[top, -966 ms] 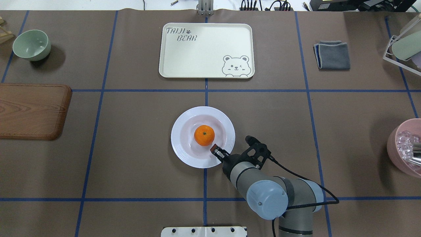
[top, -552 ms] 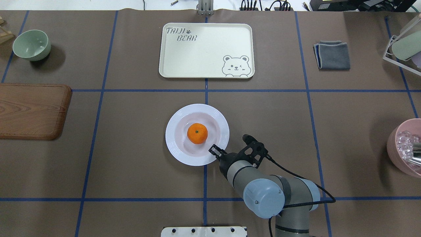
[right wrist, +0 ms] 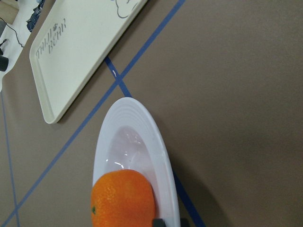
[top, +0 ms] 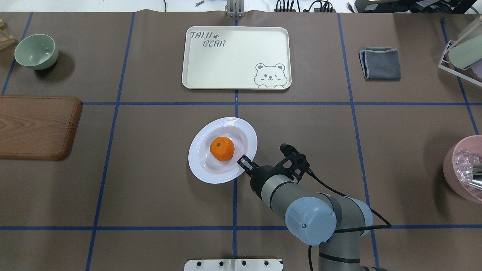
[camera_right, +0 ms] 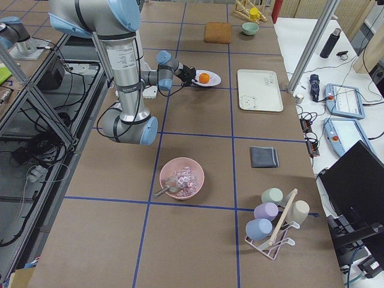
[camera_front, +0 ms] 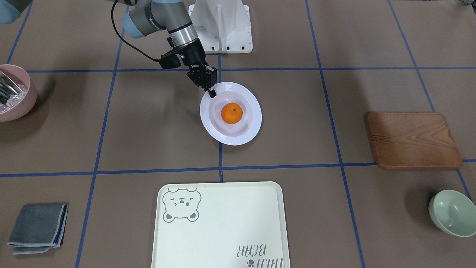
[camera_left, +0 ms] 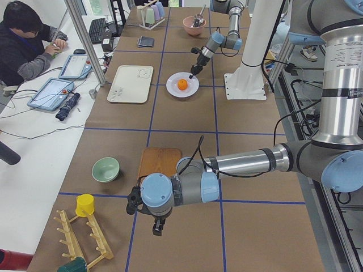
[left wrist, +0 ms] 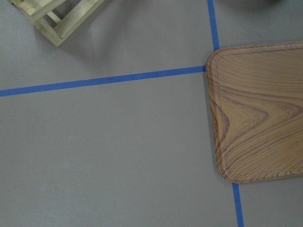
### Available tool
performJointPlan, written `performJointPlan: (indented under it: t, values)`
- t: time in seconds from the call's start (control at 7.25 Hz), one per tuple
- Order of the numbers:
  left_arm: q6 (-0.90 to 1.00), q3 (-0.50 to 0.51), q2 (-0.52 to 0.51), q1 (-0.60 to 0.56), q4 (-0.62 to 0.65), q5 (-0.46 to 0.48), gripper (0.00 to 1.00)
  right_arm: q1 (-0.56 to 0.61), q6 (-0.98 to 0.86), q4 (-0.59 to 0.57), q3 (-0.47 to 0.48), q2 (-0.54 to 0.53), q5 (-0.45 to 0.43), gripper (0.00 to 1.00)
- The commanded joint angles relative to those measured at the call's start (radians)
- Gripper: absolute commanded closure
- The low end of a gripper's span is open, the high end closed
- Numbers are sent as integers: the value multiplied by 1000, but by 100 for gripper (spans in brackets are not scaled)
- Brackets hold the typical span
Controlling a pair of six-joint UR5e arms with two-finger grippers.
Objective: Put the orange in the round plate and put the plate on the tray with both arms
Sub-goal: 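Lift the plate with the right gripper and carry it onto the cream tray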
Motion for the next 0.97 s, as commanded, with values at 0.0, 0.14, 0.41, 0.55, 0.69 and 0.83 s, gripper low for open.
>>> performJointPlan:
  t: [0.0, 0.14, 0.41, 0.55, 0.69, 0.83]
  values:
    - [0, -1, -1, 0, 0, -1, 2, 22, 60, 50, 38, 0, 0, 100]
    - [0, -1, -1, 1, 0, -2, 2, 25, 60, 141, 37, -6, -4, 100]
    - [0, -2, -1, 1, 0, -2, 2, 61, 77, 163, 40, 6, -1, 100]
    - [0, -1, -1, 1, 0, -2, 2, 90, 98, 187, 40, 11, -1, 100]
    - [0, -2, -1, 0, 0, -2, 2, 121, 118, 228, 34, 9, -3, 100]
    - [0, -2, -1, 0, 0, -2, 2, 147, 143, 227, 12, 11, -4, 100]
